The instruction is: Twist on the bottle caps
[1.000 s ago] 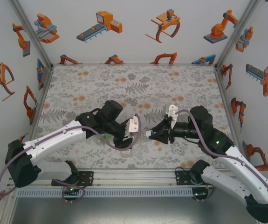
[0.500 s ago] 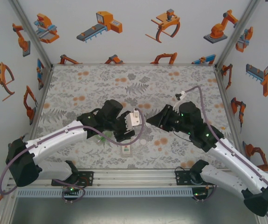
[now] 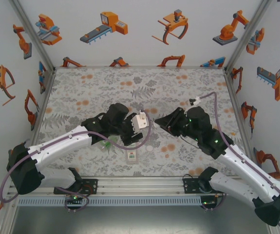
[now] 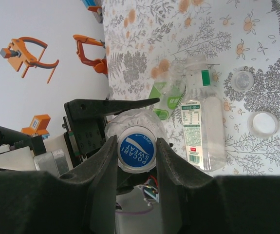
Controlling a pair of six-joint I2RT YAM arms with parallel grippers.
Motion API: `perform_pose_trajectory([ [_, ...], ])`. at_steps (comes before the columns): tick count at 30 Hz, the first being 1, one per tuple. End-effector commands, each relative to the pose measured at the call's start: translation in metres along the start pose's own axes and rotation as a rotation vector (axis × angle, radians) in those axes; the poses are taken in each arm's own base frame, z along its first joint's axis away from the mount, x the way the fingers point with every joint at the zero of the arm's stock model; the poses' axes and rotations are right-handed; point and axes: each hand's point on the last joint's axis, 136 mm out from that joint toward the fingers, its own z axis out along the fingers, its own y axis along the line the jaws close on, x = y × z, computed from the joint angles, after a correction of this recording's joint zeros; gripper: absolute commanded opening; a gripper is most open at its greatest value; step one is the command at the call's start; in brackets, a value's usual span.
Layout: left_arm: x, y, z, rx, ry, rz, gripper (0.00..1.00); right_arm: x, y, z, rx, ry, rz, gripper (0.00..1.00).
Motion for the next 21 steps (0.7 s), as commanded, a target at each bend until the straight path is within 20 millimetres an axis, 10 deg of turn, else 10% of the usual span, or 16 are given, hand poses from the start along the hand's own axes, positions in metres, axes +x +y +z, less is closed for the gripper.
perform_pose_trajectory([
  [1,-0.041,0.002,-0.010,0.000,-0.160,0.008,0.54,-0.006,0.007,-0.004,0.027,-0.013,-0.067,0.00],
  [3,-0.039,0.002,-0.012,-0.005,-0.155,0.002,0.77,-0.010,0.012,-0.005,0.047,-0.014,-0.127,0.00],
  [7,-0.035,0.007,-0.023,-0.027,-0.140,-0.011,0.90,-0.017,0.014,-0.006,0.095,-0.027,-0.224,0.00],
  [21,-0.006,0.081,-0.115,-0.240,-0.265,-0.486,0.93,-0.076,0.002,0.033,0.452,-0.066,-0.738,0.00],
])
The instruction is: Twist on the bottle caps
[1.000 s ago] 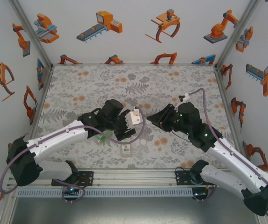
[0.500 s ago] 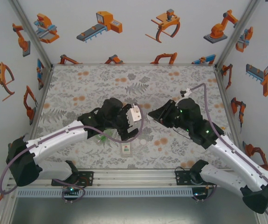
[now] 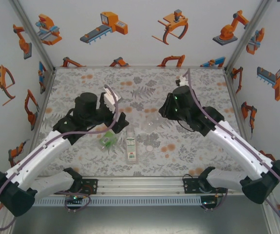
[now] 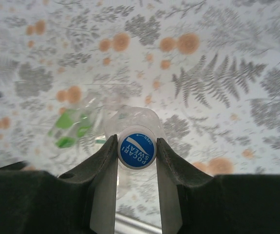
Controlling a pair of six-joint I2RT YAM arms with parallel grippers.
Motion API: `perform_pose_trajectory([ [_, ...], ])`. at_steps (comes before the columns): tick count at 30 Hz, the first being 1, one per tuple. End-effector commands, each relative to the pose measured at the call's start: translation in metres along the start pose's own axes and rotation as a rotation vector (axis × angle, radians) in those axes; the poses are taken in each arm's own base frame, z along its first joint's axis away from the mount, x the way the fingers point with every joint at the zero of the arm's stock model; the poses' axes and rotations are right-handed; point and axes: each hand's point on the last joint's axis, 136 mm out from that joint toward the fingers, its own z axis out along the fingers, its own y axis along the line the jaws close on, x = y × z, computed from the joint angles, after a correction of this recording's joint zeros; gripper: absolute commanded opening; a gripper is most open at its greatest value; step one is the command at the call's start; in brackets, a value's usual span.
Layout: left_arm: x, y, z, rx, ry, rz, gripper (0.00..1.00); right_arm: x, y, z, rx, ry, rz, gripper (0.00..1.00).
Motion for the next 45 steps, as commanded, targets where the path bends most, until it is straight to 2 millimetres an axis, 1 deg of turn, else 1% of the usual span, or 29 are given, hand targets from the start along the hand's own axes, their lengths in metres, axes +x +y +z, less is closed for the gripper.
perform_pose_trajectory([
  [1,0.008,0.003,-0.019,0.026,-0.004,-0.143,0.93,-0.015,-0.016,0.018,0.111,-0.007,-0.179,0.00],
  [4,0.014,0.018,-0.030,-0.026,-0.025,-0.217,0.94,-0.026,-0.019,0.043,0.142,0.005,-0.238,0.00],
  [6,0.019,0.033,-0.037,-0.096,-0.043,-0.275,0.94,-0.037,-0.022,0.056,0.173,-0.004,-0.260,0.00],
  [8,0.022,0.041,-0.043,-0.137,-0.074,-0.303,0.94,-0.049,-0.026,0.070,0.183,-0.014,-0.268,0.00],
  [10,0.024,0.046,-0.046,-0.166,-0.093,-0.322,0.94,-0.060,-0.029,0.080,0.194,-0.021,-0.281,0.00],
  [13,0.029,0.050,-0.046,-0.182,-0.087,-0.363,0.96,-0.074,-0.033,0.094,0.237,-0.028,-0.326,0.00],
  [16,0.031,0.045,-0.044,-0.148,-0.069,-0.407,1.00,-0.082,-0.039,0.112,0.259,-0.015,-0.345,0.00],
  [18,0.033,0.044,-0.044,-0.148,-0.067,-0.441,0.97,-0.087,-0.042,0.122,0.256,-0.006,-0.339,0.00],
  [21,0.036,0.050,-0.050,-0.195,-0.091,-0.485,0.97,-0.092,-0.045,0.138,0.246,0.009,-0.325,0.00],
  [27,0.043,0.072,-0.070,-0.361,-0.193,-0.560,0.97,-0.089,-0.054,0.158,0.248,0.040,-0.319,0.00],
  [31,0.045,0.073,-0.077,-0.382,-0.223,-0.580,0.97,-0.083,-0.059,0.164,0.258,0.056,-0.317,0.00],
  [35,0.053,0.077,-0.079,-0.423,-0.185,-0.599,0.97,-0.077,-0.063,0.169,0.264,0.071,-0.315,0.00],
  [36,0.056,0.079,-0.079,-0.437,-0.167,-0.610,0.97,-0.076,-0.063,0.169,0.263,0.075,-0.314,0.00],
  [38,0.060,0.079,-0.076,-0.436,-0.133,-0.619,0.97,-0.074,-0.064,0.170,0.265,0.080,-0.305,0.05],
  [40,0.063,0.078,-0.071,-0.427,-0.104,-0.637,0.97,-0.071,-0.066,0.171,0.269,0.085,-0.302,0.07],
  [45,0.062,0.070,-0.056,-0.350,-0.053,-0.670,0.97,-0.063,-0.070,0.173,0.274,0.099,-0.303,0.08],
])
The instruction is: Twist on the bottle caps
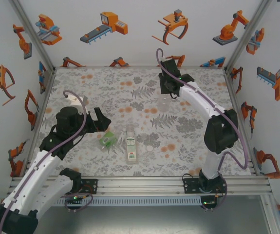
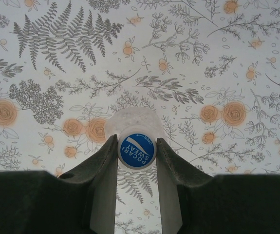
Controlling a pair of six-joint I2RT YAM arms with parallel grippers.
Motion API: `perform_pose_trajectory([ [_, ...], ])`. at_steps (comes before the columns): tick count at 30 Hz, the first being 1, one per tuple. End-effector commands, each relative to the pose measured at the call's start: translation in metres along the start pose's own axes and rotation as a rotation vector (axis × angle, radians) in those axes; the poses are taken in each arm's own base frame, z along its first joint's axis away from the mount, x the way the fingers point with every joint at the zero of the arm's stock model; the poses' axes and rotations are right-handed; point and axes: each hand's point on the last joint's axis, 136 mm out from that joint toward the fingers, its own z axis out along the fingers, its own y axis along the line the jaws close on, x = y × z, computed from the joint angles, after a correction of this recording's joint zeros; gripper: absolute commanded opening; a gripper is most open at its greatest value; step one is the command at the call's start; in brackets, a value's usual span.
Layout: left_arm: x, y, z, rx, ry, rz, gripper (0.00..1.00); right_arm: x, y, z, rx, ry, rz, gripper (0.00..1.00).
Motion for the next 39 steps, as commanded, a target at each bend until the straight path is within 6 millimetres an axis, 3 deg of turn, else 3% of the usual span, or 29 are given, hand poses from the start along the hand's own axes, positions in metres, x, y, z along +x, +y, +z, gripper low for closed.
perform_pose_trajectory([
  [1,-0.005,-0.012,-0.002,0.050,0.023,-0.039,0.97,0.006,-0.002,0.006,0.007,0.008,0.006,0.08],
  [4,-0.005,-0.015,0.001,0.067,0.037,-0.054,0.97,0.011,-0.002,0.008,0.007,0.015,0.010,0.10],
  [12,-0.007,-0.030,-0.004,0.164,0.033,-0.051,0.97,0.005,-0.004,-0.009,-0.003,-0.017,0.029,0.34],
  [22,-0.014,-0.047,-0.012,0.256,0.010,0.006,0.97,-0.012,-0.006,-0.036,-0.025,-0.078,0.043,0.39],
  [28,-0.001,-0.029,-0.004,0.137,0.121,-0.009,0.97,-0.019,-0.006,-0.048,-0.038,-0.106,0.048,0.42],
  [39,0.001,-0.037,0.002,0.154,0.164,-0.030,0.97,-0.020,-0.006,-0.069,-0.071,-0.128,0.052,0.42],
])
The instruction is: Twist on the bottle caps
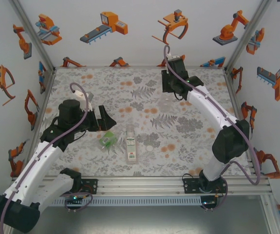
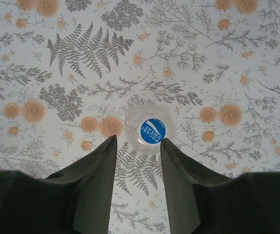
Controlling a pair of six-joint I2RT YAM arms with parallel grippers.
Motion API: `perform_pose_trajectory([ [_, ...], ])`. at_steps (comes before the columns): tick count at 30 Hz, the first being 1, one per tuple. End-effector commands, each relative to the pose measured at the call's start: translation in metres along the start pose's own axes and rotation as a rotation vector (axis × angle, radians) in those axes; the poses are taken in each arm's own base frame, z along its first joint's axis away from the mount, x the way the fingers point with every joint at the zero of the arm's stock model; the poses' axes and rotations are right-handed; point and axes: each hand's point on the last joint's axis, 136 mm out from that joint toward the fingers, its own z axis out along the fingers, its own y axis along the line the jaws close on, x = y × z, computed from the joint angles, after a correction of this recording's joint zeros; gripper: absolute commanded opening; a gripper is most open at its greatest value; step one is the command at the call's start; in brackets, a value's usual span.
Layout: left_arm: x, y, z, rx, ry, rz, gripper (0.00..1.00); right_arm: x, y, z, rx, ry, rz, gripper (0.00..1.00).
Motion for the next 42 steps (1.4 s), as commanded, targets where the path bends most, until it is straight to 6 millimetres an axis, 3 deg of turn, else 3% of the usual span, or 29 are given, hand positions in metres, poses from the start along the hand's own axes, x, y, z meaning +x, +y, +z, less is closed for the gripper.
perform_pose_trajectory([
  [1,-0.005,-0.011,-0.003,0.026,0.007,0.011,0.97,-0.002,-0.001,-0.016,-0.020,-0.016,0.012,0.42],
  [10,0.016,-0.037,0.012,0.066,0.083,0.099,0.97,0.009,-0.009,-0.047,-0.026,-0.037,0.026,0.42],
  [14,0.031,-0.017,0.029,-0.062,0.151,-0.012,0.98,0.022,-0.016,-0.063,-0.019,-0.043,0.025,0.42],
  [21,0.066,-0.011,0.053,-0.294,0.238,-0.015,0.98,0.052,-0.030,-0.083,0.004,-0.050,0.008,0.42],
  [27,0.102,-0.016,0.060,-0.457,0.314,-0.027,0.97,0.079,-0.043,-0.086,0.046,-0.033,-0.043,0.42],
  [34,0.138,-0.022,0.074,-0.585,0.349,-0.050,0.96,0.085,-0.053,-0.087,0.081,-0.040,-0.098,0.43],
  [42,0.167,-0.032,0.102,-0.632,0.429,-0.030,0.96,0.088,-0.047,-0.086,0.033,-0.050,-0.082,0.43],
])
